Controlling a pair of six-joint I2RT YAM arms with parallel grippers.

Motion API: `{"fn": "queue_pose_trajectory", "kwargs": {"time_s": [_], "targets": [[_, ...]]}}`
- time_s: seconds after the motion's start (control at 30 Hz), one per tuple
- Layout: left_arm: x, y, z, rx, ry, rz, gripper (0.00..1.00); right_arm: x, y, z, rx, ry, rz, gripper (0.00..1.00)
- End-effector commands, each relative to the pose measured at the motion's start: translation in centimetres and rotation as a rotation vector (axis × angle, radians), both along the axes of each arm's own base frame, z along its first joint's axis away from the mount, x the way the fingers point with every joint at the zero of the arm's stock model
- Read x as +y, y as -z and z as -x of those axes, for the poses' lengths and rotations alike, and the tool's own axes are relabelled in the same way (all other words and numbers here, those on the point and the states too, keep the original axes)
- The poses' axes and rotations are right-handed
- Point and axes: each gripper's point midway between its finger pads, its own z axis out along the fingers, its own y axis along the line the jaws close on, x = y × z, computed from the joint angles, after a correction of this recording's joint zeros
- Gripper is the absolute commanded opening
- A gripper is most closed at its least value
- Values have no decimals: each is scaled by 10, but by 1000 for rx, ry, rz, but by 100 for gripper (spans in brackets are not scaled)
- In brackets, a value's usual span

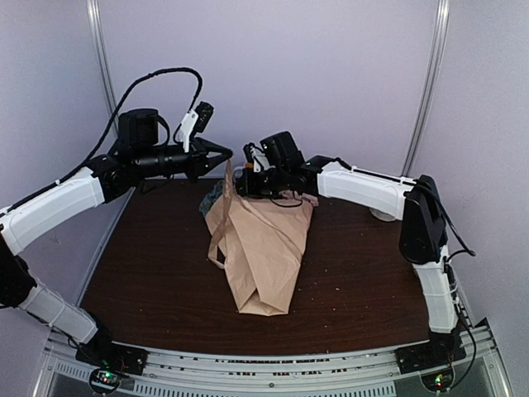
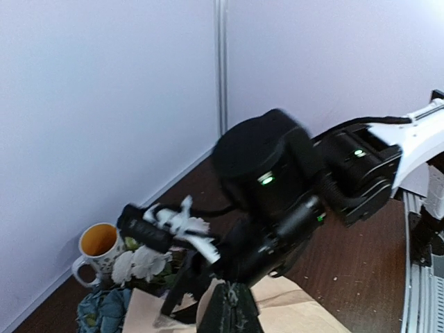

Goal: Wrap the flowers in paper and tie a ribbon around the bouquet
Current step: Cross the ribbon over the folded bouquet.

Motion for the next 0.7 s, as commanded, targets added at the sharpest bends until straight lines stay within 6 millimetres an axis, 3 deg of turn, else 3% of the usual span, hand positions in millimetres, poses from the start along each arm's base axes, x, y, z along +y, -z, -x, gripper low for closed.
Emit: {"fn": "queue_pose_trajectory", "kwargs": {"time_s": [0.0, 0.13, 0.2, 0.3, 0.37, 0.5, 0.67], "targets": [[-46, -16, 43, -62, 257, 35, 0, 18, 26, 9, 55, -42, -12, 0], [-78, -29, 60, -61, 403, 74, 0, 23, 42, 9, 79, -60, -1, 0], [-87, -27, 56, -44, 431, 98, 0, 25, 51, 10, 91, -70, 10, 0], [-99, -6, 35, -8, 400, 81, 0, 27, 57, 15, 114, -101, 2, 0], [-104, 13, 20, 38, 364, 70, 0, 26, 54, 17, 134, -117, -30, 6], [-103, 24, 9, 41, 338, 137, 0, 9, 37, 13, 160, -90, -136, 24], [-99, 38, -5, 43, 267, 131, 0, -16, 22, 6, 133, -44, -157, 34]]}}
